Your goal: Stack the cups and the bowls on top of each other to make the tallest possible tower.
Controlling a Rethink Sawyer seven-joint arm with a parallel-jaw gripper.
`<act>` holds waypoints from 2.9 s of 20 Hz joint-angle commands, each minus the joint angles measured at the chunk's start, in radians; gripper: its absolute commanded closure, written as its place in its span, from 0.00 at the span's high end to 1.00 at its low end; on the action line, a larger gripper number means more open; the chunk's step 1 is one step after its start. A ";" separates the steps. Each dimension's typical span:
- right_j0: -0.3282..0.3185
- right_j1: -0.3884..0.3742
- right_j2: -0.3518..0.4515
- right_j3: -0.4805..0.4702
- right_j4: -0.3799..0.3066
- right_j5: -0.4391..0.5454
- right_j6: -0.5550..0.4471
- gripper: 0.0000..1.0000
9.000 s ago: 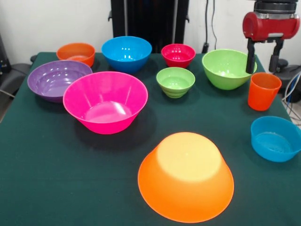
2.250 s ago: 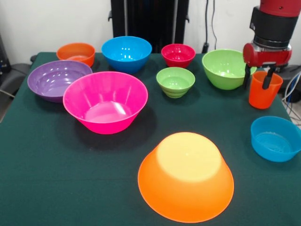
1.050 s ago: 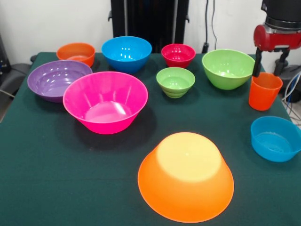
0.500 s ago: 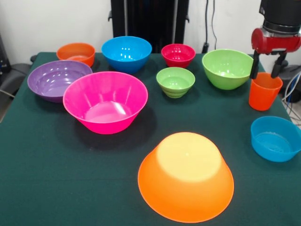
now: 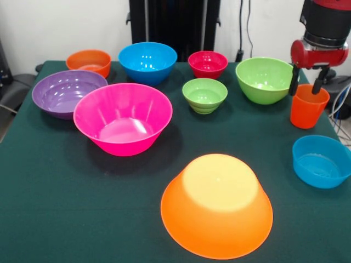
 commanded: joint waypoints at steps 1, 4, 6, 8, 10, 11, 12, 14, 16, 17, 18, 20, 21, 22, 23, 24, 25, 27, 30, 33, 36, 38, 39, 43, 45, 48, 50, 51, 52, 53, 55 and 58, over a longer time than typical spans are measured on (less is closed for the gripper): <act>0.032 0.096 0.058 -0.019 0.020 0.055 0.134 1.00; 0.039 0.113 0.054 -0.031 0.026 0.053 0.139 1.00; 0.040 0.116 0.053 -0.031 0.028 0.052 0.138 1.00; 0.040 0.121 0.051 -0.031 0.028 0.049 0.137 1.00; 0.041 0.129 0.050 -0.031 0.028 0.041 0.137 1.00; 0.042 0.132 0.049 -0.032 0.027 0.038 0.137 1.00; 0.043 0.138 0.047 -0.034 0.027 0.033 0.138 1.00; 0.046 0.147 0.044 -0.043 0.027 0.029 0.140 1.00; 0.048 0.158 0.040 -0.050 0.027 0.024 0.141 1.00; 0.049 0.165 0.039 -0.055 0.026 0.019 0.142 1.00; 0.050 0.173 0.037 -0.059 0.026 0.013 0.142 1.00; 0.052 0.190 0.032 -0.075 0.027 0.010 0.143 1.00; 0.053 0.195 0.031 -0.079 0.027 0.009 0.143 1.00; 0.055 0.201 0.028 -0.083 0.027 0.006 0.144 1.00; 0.054 0.203 0.028 -0.084 0.027 0.004 0.144 1.00; 0.054 0.204 0.029 -0.086 0.027 0.000 0.144 1.00; 0.053 0.206 0.029 -0.087 0.028 -0.002 0.145 1.00; 0.055 0.215 0.026 -0.096 0.028 -0.010 0.147 1.00; 0.055 0.219 0.027 -0.098 0.040 -0.008 0.158 1.00; 0.058 0.218 0.025 -0.101 0.045 -0.009 0.163 1.00; 0.059 0.216 0.026 -0.100 0.048 -0.007 0.163 1.00; 0.060 0.214 0.026 -0.096 0.049 -0.009 0.163 1.00; 0.059 0.212 0.026 -0.094 0.050 -0.008 0.163 1.00; 0.056 0.204 0.030 -0.085 0.052 -0.003 0.160 1.00; 0.052 0.197 0.032 -0.080 0.053 0.004 0.157 1.00; 0.046 0.184 0.035 -0.074 0.056 0.015 0.153 1.00; 0.040 0.175 0.039 -0.068 0.059 0.024 0.150 1.00; 0.036 0.171 0.042 -0.066 0.060 0.030 0.147 1.00; 0.031 0.167 0.045 -0.064 0.062 0.035 0.144 1.00; 0.028 0.163 0.048 -0.064 0.063 0.041 0.140 1.00; 0.022 0.155 0.050 -0.058 0.062 0.035 0.136 0.00; 0.012 0.144 0.058 -0.044 0.060 0.019 0.132 0.00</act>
